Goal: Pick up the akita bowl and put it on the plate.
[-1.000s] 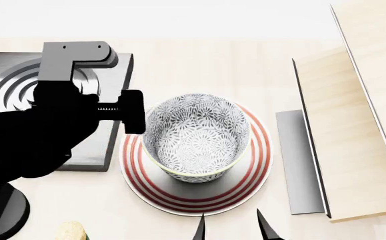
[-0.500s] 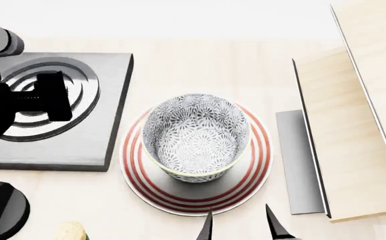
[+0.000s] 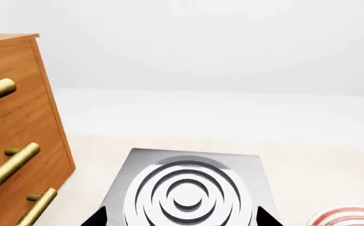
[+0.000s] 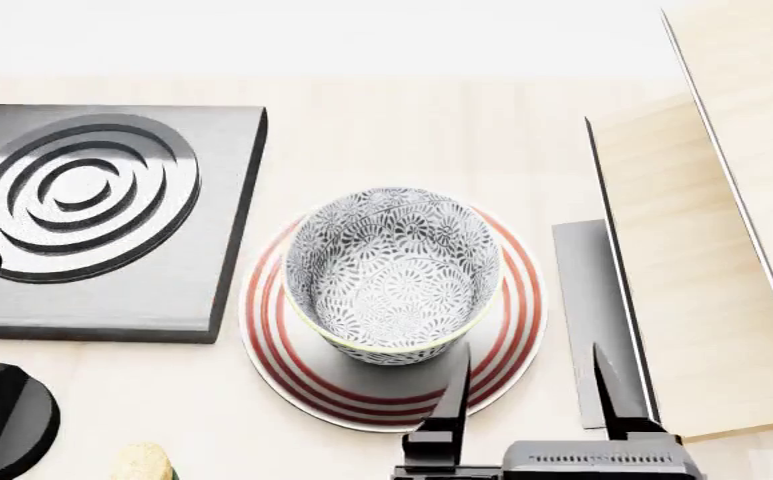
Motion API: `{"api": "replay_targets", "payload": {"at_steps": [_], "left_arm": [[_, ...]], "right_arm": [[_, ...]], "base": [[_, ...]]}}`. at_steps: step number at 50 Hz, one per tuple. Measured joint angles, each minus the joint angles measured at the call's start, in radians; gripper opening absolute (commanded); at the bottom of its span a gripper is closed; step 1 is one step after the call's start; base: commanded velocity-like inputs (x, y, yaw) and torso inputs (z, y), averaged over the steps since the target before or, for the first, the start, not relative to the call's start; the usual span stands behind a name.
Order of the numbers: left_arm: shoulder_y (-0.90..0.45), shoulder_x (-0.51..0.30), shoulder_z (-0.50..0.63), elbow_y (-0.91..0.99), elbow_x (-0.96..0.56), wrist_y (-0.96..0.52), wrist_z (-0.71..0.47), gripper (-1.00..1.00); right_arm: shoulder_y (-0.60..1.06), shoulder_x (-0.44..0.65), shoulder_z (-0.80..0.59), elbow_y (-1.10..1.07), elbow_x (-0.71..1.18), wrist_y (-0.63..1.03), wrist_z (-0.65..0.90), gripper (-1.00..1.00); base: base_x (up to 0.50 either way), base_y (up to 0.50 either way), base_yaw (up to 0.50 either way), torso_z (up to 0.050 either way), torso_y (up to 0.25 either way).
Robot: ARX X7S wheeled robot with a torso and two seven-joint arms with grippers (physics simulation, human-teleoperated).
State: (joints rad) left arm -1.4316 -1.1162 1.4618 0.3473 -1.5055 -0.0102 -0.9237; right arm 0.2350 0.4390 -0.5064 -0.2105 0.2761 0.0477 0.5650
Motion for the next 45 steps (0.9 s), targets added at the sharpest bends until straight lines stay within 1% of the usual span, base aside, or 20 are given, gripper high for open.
{"api": "replay_targets", "payload": {"at_steps": [12, 27, 39, 45], "left_arm": [[0.011, -0.126, -0.01, 0.15, 0.065, 0.033, -0.065, 1.0], [0.015, -0.245, -0.018, 0.348, 0.18, 0.037, -0.15, 1.0], [0.007, -0.304, -0.029, 0.518, 0.295, 0.002, -0.235, 1.0], [-0.001, -0.358, -0.034, 0.597, 0.355, 0.008, -0.256, 1.0]], "right_arm": [[0.007, 0.064, 0.04, -0.205, -0.01, 0.106, 0.065, 1.0], [0.018, 0.136, 0.098, -0.453, -0.007, 0.238, 0.135, 1.0], [-0.016, 0.184, 0.138, -0.603, -0.016, 0.276, 0.18, 1.0], [-0.058, 0.213, 0.154, -0.686, -0.042, 0.275, 0.209, 1.0]], "base": [[0.0, 0.0, 0.0, 0.0, 0.0], [0.0, 0.0, 0.0, 0.0, 0.0], [0.0, 0.0, 0.0, 0.0, 0.0], [0.0, 0.0, 0.0, 0.0, 0.0]]}}
